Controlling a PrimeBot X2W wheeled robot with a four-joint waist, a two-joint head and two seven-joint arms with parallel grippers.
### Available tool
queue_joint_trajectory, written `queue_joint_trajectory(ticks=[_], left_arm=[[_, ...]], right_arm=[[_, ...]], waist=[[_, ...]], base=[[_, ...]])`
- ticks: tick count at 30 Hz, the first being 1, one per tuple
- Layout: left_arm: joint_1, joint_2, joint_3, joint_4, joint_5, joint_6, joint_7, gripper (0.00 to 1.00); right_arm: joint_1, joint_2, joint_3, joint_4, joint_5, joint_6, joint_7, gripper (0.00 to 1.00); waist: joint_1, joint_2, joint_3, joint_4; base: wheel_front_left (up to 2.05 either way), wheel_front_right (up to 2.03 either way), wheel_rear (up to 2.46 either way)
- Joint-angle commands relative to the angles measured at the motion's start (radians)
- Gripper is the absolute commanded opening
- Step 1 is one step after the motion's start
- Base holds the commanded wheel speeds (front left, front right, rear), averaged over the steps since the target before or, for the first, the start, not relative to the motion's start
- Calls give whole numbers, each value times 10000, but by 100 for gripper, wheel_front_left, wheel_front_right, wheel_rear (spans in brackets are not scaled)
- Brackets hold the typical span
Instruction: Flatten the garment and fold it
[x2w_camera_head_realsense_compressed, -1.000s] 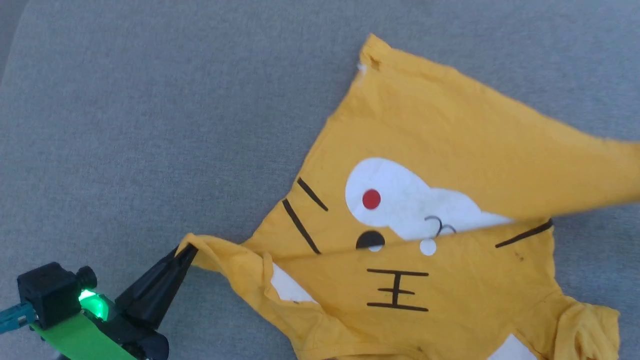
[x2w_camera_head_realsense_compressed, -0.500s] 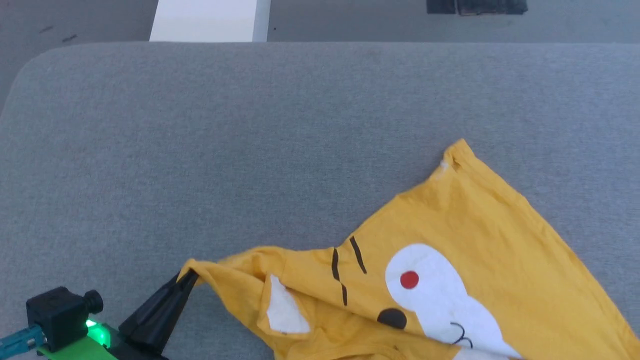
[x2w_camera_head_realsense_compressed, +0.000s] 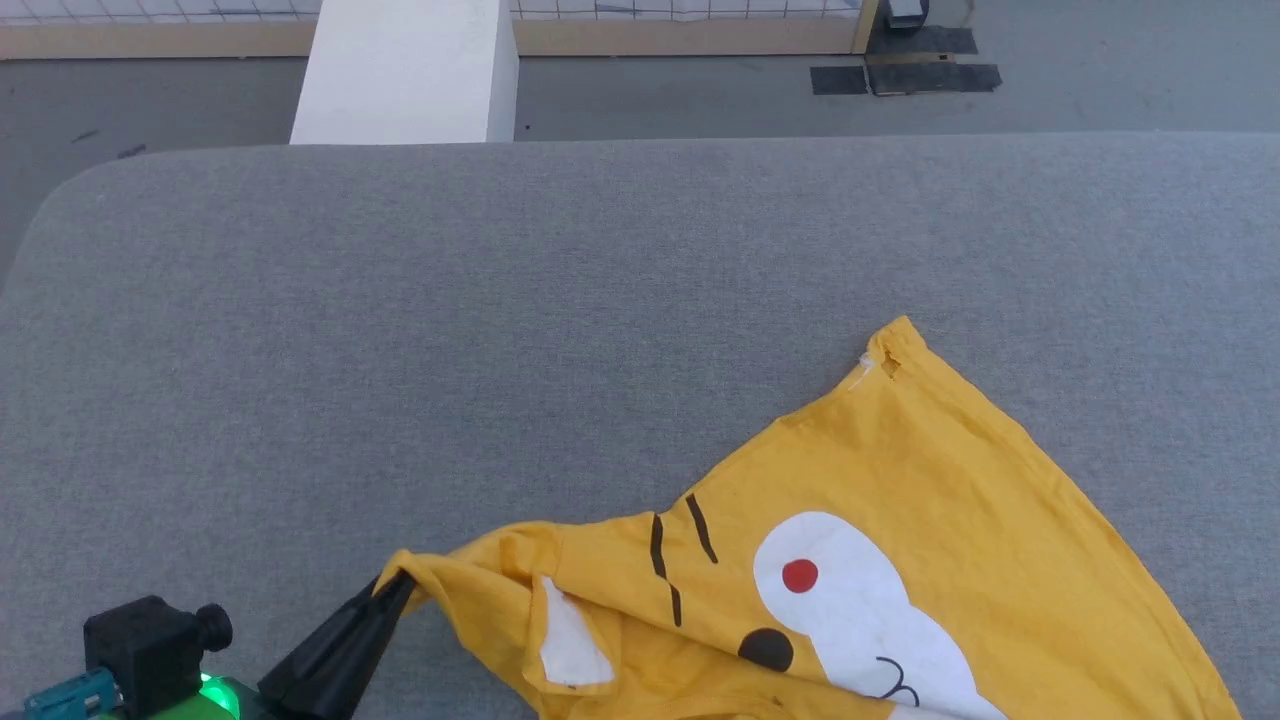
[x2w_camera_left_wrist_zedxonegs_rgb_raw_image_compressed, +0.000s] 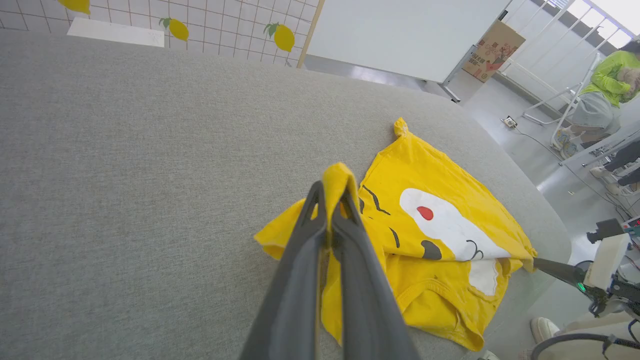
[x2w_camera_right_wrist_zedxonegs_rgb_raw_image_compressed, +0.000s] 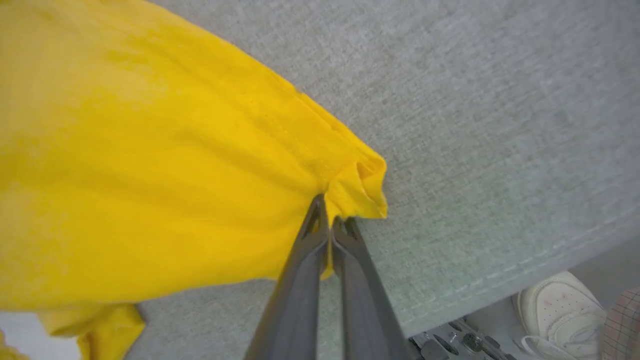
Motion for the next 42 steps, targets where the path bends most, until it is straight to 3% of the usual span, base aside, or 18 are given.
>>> queue_joint_trajectory(ticks=[1, 2, 3, 7, 11, 15, 19, 22, 26, 33, 42], left_arm=[[-72, -90, -20, 0, 86, 49, 61, 0], [-114, -123, -54, 6, 110, 58, 100, 0], [-146, -150, -78, 10, 127, 59, 124, 0], [-278, -290, -186, 59, 195, 14, 183, 0], [-393, -447, -279, 143, 238, -71, 190, 0], [-481, -604, -313, 221, 283, -121, 146, 0], [-552, -691, -318, 295, 323, -152, 114, 0], [-667, -767, -369, 367, 357, -221, 144, 0], [-853, -896, -463, 468, 404, -329, 214, 0], [-1232, -997, -619, 617, 506, -614, 415, 0], [-1662, -1279, -840, 872, 586, -958, 570, 0]], right_arm=[[-551, 79, 350, 327, -154, -13, -73, 32], [-640, 79, 399, 392, -193, -13, -198, 90], [-708, 79, 371, 420, -207, -13, -296, 100], [-864, 79, 203, 118, -405, -13, -368, 100], [-585, 79, -111, -957, -110, -13, 436, 100], [-203, 79, -800, -3274, 350, -13, 1613, 100], [-701, 79, -1360, -5664, -397, -13, 2364, 100], [-1650, -197, -889, -6430, -1215, -13, 2904, 100], [-3157, -742, 351, -5561, -1841, -13, 3397, 100], [-5283, -1602, 2345, -2440, -2702, -13, 3973, 100], [-6948, -1903, 3412, 167, -3159, -13, 4376, 100]], waist=[[2, 0, -49, 115], [2, 0, -54, 148], [2, 0, -56, 169], [2, 0, -28, 237], [2, 0, 8, 320], [2, 0, 43, 402], [2, 0, 78, 463], [2, 0, 88, 552], [2, 0, 120, 671], [2, 0, 265, 1061], [2, 0, 543, 1696]], base=[[0, 0, 0], [0, 0, 0], [0, 0, 0], [0, 0, 0], [0, 0, 0], [0, 0, 0], [0, 0, 0], [0, 0, 0], [0, 0, 0], [0, 0, 0], [0, 0, 0]])
